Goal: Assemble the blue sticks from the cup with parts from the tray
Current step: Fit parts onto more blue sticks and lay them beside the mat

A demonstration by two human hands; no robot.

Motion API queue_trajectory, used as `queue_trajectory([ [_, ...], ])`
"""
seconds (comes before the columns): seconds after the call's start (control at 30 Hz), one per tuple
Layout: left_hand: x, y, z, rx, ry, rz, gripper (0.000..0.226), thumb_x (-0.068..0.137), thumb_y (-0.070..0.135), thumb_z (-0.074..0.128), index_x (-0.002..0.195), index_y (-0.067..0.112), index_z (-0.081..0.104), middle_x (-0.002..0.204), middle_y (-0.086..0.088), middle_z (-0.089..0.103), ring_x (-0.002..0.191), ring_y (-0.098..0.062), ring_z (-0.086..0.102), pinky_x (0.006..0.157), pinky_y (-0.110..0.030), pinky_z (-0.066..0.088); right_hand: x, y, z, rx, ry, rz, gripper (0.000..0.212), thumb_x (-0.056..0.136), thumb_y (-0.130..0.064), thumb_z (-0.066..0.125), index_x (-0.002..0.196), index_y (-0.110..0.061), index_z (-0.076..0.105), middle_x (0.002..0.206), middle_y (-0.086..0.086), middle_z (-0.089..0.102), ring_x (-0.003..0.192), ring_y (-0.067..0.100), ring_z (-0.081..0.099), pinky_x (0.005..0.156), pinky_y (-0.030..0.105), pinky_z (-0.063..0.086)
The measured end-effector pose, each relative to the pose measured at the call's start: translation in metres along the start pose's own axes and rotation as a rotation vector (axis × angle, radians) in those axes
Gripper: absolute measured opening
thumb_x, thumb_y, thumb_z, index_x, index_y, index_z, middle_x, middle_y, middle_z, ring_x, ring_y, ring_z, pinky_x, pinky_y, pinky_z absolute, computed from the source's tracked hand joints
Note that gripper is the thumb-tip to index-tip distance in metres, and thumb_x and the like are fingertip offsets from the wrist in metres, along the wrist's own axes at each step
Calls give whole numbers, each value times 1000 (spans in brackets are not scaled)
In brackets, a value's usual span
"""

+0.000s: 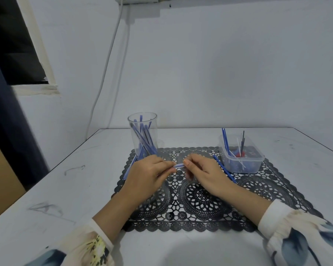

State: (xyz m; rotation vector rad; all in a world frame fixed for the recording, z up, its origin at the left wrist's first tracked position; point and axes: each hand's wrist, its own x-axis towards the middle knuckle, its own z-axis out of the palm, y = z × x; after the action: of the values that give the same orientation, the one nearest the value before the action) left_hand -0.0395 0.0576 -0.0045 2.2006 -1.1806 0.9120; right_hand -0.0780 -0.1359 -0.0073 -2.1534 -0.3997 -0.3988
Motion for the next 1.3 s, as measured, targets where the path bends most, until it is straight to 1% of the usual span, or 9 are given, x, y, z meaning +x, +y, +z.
queue_trajectory([
  [0.2, 1, 2, 0, -4, -97, -107, 29, 89, 34, 54, 111, 23, 68, 76, 11, 65, 67, -1, 51, 59, -22, 49, 2, 4, -3, -188, 92, -73, 14, 94, -22, 52, 86, -31, 59, 65, -7, 63, 61, 10, 58, 62, 31, 47],
  [0.3, 2, 4, 2, 19, -198, -116, 42, 86, 9, 59, 126, 22, 57, 92, 8, 66, 74, -1, 49, 64, -8, 39, 3, 5, -5, -192, 123, -49, 15, 94, -23, 51, 85, -29, 61, 66, -4, 65, 64, 12, 62, 64, 32, 50],
  [0.47, 1, 1, 0, 36, -121, -89, 50, 71, -2, 73, 114, 23, 66, 91, 9, 69, 77, -9, 63, 66, -14, 45, 2, 0, -5, -264, 79, -41, 32, 96, -30, 44, 65, -28, 52, 59, 0, 60, 53, 7, 50, 59, 25, 41],
  [0.6, 3, 3, -4, 87, 18, -37, 47, 59, -2, 82, 97, 23, 74, 81, 9, 71, 68, -8, 64, 65, -14, 45, 4, -3, -2, -39, 19, 89, 45, 98, -32, 42, 55, -20, 52, 49, 2, 57, 48, 8, 53, 59, 22, 43],
  [0.7, 4, 5, -4, 130, 117, -15, 42, 56, -3, 84, 88, 21, 76, 78, 6, 72, 66, -10, 66, 65, -15, 47, 5, -3, -1, 164, -57, 166, 46, 99, -31, 41, 54, -19, 47, 44, -1, 50, 50, 19, 57, 66, 34, 50],
  [0.97, 4, 5, -4, 128, 195, 8, 35, 59, -3, 81, 85, 19, 76, 78, 4, 73, 69, -10, 69, 67, -17, 50, 3, -14, 3, 383, -37, 281, 45, 98, -28, 42, 55, -15, 44, 44, 2, 43, 44, 19, 45, 54, 30, 43],
  [1.17, -1, -13, -8, 110, 179, -40, 18, 74, 18, 73, 91, 24, 75, 80, 7, 72, 67, -11, 65, 58, -25, 53, -9, -9, 15, -195, 6, -40, 44, 94, -49, 29, 90, -17, 60, 72, -1, 62, 62, 11, 54, 60, 34, 48],
  [1.23, -1, -21, -12, 119, 228, -89, 20, 81, 25, 63, 98, 27, 73, 82, 8, 71, 66, -10, 62, 55, -26, 52, -6, -5, 14, -356, -63, -79, 45, 96, -47, 27, 119, -21, 55, 105, -4, 63, 94, 6, 55, 84, 28, 46],
  [1.3, -1, -26, -15, 97, 294, -189, 25, 82, 21, 67, 106, 28, 70, 84, 10, 69, 64, -7, 59, 50, -25, 50, -6, 1, 15, -488, -153, -74, 50, 98, -46, 26, 140, -21, 37, 137, -3, 47, 126, 8, 39, 106, 28, 31],
])
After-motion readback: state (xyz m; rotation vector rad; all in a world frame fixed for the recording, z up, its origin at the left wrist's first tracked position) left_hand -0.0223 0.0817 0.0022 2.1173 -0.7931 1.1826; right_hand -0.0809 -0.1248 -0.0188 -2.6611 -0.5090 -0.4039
